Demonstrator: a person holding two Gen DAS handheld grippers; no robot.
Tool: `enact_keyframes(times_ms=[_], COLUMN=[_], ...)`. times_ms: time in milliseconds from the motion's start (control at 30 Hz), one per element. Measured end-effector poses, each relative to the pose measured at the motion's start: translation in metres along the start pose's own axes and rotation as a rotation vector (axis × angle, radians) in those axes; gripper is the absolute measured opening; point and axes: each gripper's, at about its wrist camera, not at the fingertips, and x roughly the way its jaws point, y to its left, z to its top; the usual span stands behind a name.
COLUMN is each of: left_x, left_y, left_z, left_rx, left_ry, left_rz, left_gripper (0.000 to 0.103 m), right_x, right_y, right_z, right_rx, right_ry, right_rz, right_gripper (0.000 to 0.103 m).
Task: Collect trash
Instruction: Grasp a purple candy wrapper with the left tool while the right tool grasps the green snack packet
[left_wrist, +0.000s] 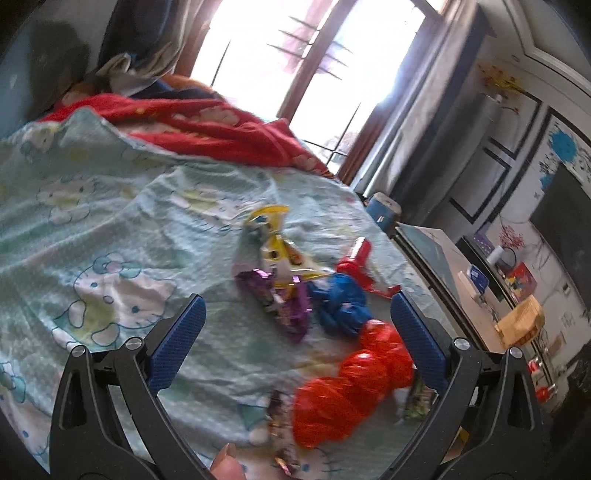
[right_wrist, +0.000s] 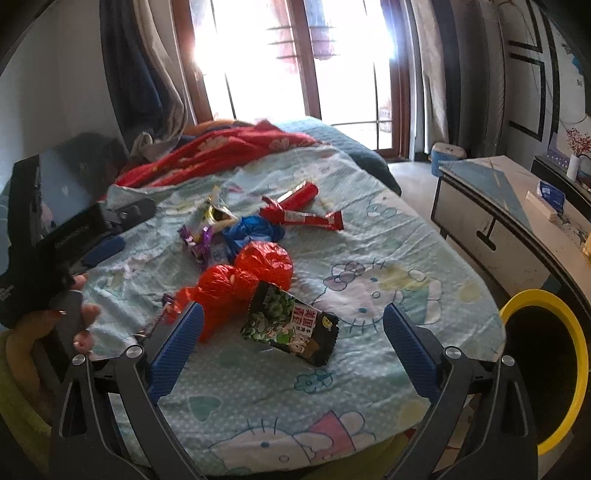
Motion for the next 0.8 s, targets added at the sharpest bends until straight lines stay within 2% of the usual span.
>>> enact_keyframes(times_ms=[67, 133, 233, 433, 467, 533, 633, 700, 800], left_x=[0.005, 0.013, 0.022, 0.040, 0.042, 0.048, 0.059, 0.065, 0.073], left_y=[0.008, 0.017, 0.025, 0.029, 0.029, 0.028, 0.029, 0.032, 0.035], left_z=[0.001, 0.000, -0.001, 0.001, 0.001, 0.001, 0.000, 0.000, -0.001], left_rx=[-0.019, -0.040, -0.063, -0.098, -0.101, -0.104, -0.125, -0.148, -0.179], left_ry=[0.010, 0.032, 0.052, 0.089, 0.094, 0.111, 0.144, 0.158, 0.178], left_rz=[0.009, 0.012, 0.006, -0.041, -0.047, -0.059, -0.076, -0.081, -0.097], left_gripper=[0.087, 0.073, 0.061, 0.053, 0.051, 0.042, 0.035, 0.033, 0.026], right_x=[0.010, 0.021, 0.036, 0.059, 0.061, 0.066, 0.065, 0.062, 0.059], right_y=[0.000, -0.003, -0.006, -0.016, -0.017, -0.020, -0.022, -0.027, -0.034], right_z=[0.000, 0.000, -0.001, -0.006, -0.007, -0.011, -0.017, -0.021, -0.024], right_rx=[0.000, 0.017, 0.044, 0.086, 0.089, 0.097, 0.087, 0.090, 0.113], right_ry=[0.016, 0.042, 0.075, 0.128, 0.135, 0.158, 0.139, 0.130, 0.124], right_rz=[0.002, 0.016, 0.036, 0.053, 0.058, 0.067, 0.046, 0.027, 0.037], right_gripper=[0.095, 0.094, 0.089, 0.077, 0.072, 0.064, 0.050, 0.033, 0.024])
